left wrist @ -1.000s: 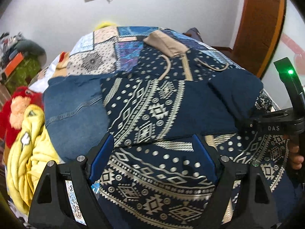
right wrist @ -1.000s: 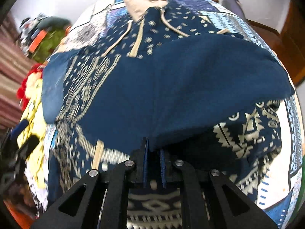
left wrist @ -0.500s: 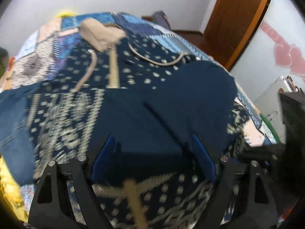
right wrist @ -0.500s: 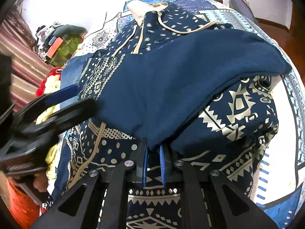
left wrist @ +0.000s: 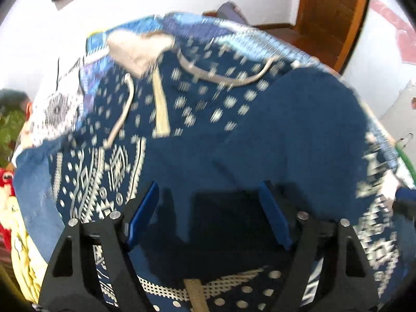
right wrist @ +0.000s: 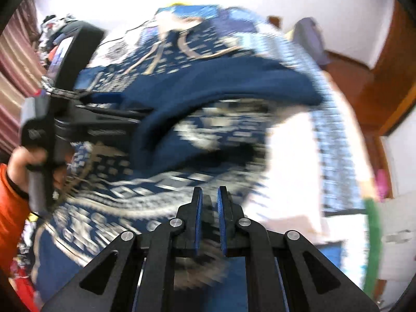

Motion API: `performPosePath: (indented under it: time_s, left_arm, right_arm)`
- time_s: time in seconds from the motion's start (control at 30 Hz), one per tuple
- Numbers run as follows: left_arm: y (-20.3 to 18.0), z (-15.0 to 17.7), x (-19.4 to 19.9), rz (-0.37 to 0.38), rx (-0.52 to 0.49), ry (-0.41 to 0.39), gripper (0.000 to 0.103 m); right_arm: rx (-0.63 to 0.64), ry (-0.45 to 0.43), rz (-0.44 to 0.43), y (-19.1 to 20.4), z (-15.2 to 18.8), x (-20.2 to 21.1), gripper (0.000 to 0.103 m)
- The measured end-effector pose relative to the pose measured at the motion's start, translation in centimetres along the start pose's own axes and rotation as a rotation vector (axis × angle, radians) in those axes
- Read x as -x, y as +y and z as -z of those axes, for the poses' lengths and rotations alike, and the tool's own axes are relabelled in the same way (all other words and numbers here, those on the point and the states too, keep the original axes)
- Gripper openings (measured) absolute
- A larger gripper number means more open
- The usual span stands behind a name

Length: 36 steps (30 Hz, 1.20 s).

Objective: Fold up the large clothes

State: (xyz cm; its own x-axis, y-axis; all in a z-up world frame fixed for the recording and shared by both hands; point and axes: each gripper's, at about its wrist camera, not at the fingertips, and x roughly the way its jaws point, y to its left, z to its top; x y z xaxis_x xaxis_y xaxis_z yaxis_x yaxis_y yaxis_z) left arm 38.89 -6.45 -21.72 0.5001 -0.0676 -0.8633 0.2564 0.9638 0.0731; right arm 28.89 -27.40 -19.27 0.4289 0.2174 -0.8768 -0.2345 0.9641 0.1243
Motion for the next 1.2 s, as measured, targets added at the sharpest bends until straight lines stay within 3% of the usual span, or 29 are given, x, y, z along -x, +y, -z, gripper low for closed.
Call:
performPosePath:
  time_s: [0.27,0.33,0.53,0.57,0.63,0.7,0.77,0.93,1.07,1.2]
  left_arm:
    - [-7.2,-4.6,4.0,0.086,-0.148,-0.121,0.079]
    - [-9.7,-5.8,2.7,0.09,-0.204,-0.102,0.079]
    - [-14.7,-7.5,-2.2,0.14,-0.249,0.021,0.079]
    - [-15.1,-7.7,-3.0,0.138,-0.254,0.035,0.076]
    - [-15.7,-8.3,-4.4,0.14,-0.251,0.065,0.054]
    - [-15.0,-9.0,-4.7,0.151,-0.216,0.061,0.027]
    - [-13.6,-9.6,-3.6,0.213,-0.167,0.028,0.012]
    - [-9.0,-11.4,1.3,0.294,-0.055,-0.1,0.006]
    - [-4.2,-12.3,7.2,0.271,-0.019,-0.249,0.005]
    - [1.8,-12.2,12.3,0.194,0.023,-0.388,0.005]
  right_arm:
    - [-0.213,-0.089,-0.014,-8.5,0.7,3.9,0.007]
    - [-0.242,-0.096,-0.013,-9.7,0.7,4.2,0.007]
    - [-0.298,-0.099,-0.027,-11.0,1.2,3.6,0.007]
    - [-0.304,-0.091,-0.035,-11.1,1.3,3.3,0.007]
    - [-0.315,-0.08,-0.051,-11.3,1.4,2.8,0.007]
    - [-0.32,-0.072,-0.056,-11.3,1.3,2.2,0.007]
    - [-0.319,-0.067,-0.057,-11.2,1.3,1.9,0.007]
    - [-0.271,-0.077,-0.053,-10.2,-0.3,1.5,0.007]
    - [-0.202,-0.101,-0.038,-7.9,-2.6,1.4,0.007]
    - [-0.094,-0.131,0.006,-4.3,-5.3,1.0,0.007]
